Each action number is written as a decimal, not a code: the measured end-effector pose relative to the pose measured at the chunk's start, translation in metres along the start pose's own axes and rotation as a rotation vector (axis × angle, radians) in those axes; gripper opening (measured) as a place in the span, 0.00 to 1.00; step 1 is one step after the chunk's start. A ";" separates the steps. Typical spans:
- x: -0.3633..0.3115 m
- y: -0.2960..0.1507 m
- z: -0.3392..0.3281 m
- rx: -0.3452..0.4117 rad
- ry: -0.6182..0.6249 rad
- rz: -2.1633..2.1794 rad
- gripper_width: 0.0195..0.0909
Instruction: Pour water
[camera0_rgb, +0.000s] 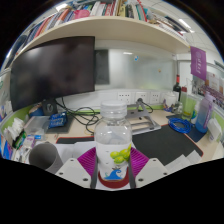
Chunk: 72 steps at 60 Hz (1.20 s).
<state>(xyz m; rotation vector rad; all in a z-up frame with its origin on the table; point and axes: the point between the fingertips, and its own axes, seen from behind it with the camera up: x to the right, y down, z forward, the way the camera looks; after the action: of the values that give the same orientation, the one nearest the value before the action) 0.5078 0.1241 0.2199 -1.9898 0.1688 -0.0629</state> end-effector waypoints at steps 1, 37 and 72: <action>-0.001 0.003 0.001 -0.001 -0.009 0.001 0.36; 0.006 0.045 -0.095 -0.116 0.065 0.000 0.79; -0.046 -0.038 -0.302 -0.121 0.052 -0.002 0.79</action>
<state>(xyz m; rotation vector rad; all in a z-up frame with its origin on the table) 0.4288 -0.1262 0.3801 -2.1102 0.2083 -0.1074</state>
